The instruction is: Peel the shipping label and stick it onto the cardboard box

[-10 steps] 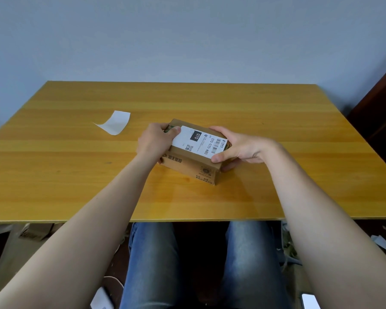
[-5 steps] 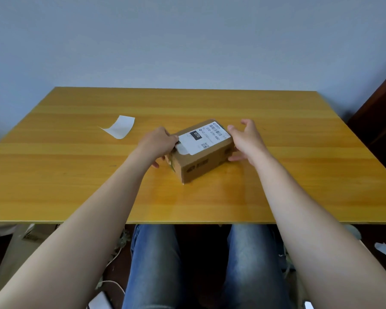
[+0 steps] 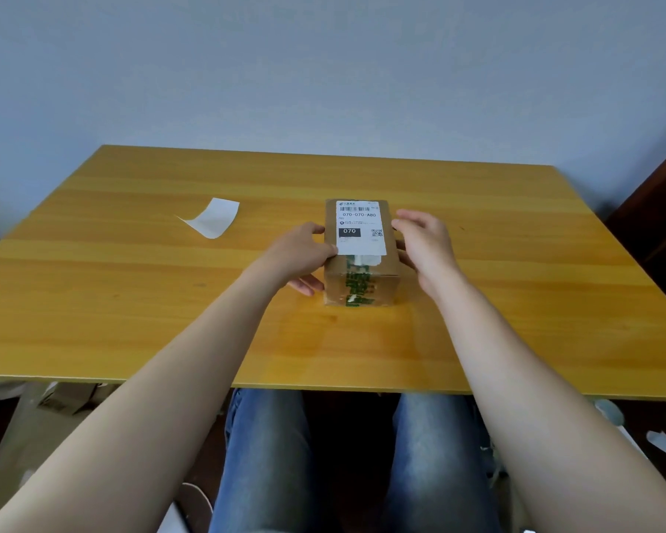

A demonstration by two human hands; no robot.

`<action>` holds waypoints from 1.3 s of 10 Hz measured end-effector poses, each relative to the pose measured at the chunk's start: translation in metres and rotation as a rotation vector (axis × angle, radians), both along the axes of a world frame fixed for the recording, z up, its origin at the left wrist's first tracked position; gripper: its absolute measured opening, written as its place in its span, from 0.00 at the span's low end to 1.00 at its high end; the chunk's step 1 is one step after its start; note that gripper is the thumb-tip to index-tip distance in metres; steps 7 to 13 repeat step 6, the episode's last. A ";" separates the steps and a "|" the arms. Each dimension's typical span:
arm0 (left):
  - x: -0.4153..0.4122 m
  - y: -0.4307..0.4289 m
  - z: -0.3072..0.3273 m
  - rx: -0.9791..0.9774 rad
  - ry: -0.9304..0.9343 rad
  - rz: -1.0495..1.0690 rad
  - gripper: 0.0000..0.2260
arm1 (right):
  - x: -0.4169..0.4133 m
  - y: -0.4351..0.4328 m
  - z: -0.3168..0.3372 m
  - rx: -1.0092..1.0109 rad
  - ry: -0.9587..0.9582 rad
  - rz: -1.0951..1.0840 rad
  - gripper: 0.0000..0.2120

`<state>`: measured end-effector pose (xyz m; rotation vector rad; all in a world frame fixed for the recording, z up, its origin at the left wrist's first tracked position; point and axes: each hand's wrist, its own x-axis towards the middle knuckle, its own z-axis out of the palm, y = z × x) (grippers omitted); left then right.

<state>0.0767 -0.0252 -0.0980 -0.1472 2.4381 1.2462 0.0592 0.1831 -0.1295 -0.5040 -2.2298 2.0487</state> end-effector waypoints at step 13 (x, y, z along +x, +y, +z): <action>-0.015 -0.002 0.024 0.011 0.008 -0.137 0.22 | 0.005 0.002 0.040 0.029 -0.074 0.137 0.18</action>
